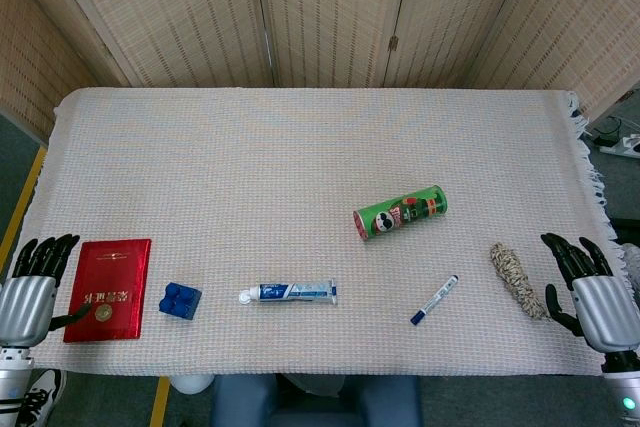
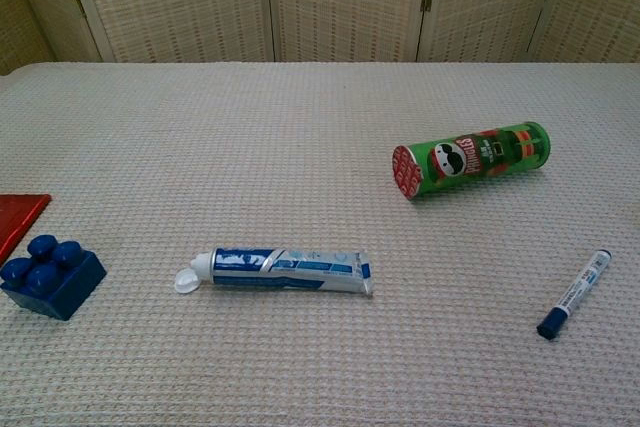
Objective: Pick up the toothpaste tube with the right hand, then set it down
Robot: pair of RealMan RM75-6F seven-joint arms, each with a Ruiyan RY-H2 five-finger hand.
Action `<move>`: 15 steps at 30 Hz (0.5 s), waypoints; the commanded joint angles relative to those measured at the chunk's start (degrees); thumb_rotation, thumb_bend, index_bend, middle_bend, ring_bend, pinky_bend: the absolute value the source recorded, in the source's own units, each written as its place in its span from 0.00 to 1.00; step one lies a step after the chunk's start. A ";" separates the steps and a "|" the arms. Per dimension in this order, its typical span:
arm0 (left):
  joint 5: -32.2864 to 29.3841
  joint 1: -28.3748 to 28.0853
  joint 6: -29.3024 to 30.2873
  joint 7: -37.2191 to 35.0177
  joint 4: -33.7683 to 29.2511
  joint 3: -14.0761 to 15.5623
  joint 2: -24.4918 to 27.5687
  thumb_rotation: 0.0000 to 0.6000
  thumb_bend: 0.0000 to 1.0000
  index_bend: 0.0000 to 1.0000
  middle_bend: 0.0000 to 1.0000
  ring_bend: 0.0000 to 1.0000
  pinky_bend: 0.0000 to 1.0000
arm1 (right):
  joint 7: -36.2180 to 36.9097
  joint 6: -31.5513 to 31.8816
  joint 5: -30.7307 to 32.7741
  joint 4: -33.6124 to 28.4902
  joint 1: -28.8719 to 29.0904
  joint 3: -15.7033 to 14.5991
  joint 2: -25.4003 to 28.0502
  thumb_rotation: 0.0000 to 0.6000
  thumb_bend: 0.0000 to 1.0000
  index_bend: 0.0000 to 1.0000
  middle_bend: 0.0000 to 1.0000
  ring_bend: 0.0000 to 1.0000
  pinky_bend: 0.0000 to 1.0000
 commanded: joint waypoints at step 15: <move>0.56 0.33 0.79 1.15 -1.13 0.06 0.04 1.00 0.17 0.05 0.13 0.10 0.00 | -0.23 -1.30 -0.32 0.54 1.23 0.05 -0.06 1.00 0.67 0.02 0.14 0.17 0.07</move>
